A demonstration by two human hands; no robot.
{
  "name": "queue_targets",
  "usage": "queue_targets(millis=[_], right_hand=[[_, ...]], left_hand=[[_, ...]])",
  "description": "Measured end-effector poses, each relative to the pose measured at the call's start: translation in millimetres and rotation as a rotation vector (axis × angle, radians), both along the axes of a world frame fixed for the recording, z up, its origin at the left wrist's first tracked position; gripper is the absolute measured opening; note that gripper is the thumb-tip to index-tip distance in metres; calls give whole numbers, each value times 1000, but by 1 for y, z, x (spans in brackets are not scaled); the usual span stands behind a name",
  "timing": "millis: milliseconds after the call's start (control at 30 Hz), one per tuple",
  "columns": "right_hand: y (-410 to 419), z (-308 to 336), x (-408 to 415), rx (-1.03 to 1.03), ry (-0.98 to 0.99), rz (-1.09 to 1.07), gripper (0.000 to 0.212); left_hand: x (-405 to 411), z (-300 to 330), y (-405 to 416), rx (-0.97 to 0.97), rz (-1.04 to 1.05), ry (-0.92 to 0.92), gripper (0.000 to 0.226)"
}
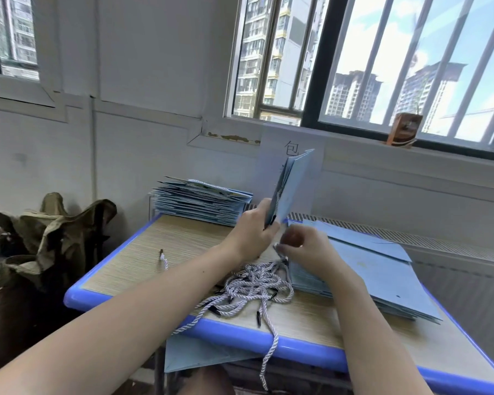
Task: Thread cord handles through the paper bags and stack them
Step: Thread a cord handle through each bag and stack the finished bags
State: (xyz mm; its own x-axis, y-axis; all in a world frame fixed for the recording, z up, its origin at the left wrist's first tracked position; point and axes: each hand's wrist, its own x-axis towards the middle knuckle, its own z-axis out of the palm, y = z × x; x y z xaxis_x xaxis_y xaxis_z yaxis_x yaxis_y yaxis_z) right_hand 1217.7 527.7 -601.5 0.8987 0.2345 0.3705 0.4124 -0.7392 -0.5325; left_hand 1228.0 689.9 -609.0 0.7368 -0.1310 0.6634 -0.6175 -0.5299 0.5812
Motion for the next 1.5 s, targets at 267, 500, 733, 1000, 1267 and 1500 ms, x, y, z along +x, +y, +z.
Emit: queue_targets(millis=[267,500,733,1000,1267,1500], right_hand=[[4,-3,6,-297,95,-103,35],[1,3,0,86,17,-72,20],[1,6,0,383,-87,-82,13],[0,8,2,632,32,-33,13],[-2,13,2,955,228,81,15],[0,14,-4,1011,90,238,4]], left_hand=[[0,1,2,-146,-24,-16,42],[-4,5,2,-224,-43,69,63],[-5,6,5,-201,-201,214,132],[-5,5,0,-304,-320,298,82],[-2,6,0,-221,42,-7,21],[-5,19,3,-595,82,-20,20]])
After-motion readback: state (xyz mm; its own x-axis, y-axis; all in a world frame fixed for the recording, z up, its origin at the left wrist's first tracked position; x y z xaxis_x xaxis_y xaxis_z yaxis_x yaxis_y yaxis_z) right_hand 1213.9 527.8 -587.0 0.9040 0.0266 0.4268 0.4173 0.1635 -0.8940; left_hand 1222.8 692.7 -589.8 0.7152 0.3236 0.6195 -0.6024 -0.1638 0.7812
